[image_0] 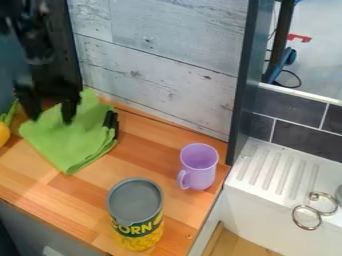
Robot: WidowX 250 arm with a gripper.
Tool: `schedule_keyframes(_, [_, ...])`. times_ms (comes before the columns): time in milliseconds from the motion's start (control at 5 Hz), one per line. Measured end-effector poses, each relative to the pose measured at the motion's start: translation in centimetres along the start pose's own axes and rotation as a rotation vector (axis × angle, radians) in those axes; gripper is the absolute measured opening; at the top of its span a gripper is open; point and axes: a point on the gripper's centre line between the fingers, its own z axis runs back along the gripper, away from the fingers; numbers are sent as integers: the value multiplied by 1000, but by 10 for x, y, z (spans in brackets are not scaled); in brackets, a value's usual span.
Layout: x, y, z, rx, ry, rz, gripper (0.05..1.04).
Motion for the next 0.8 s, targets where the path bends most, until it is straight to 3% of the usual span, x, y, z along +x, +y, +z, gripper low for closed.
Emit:
schedule_keyframes(200, [-3,-7,28,-51,-53,8,1000])
schedule_keyframes(600, [-59,-11,51,-48,121,-195,1000])
schedule_keyframes(800, [-89,-30,71,-30,99,-311,1000])
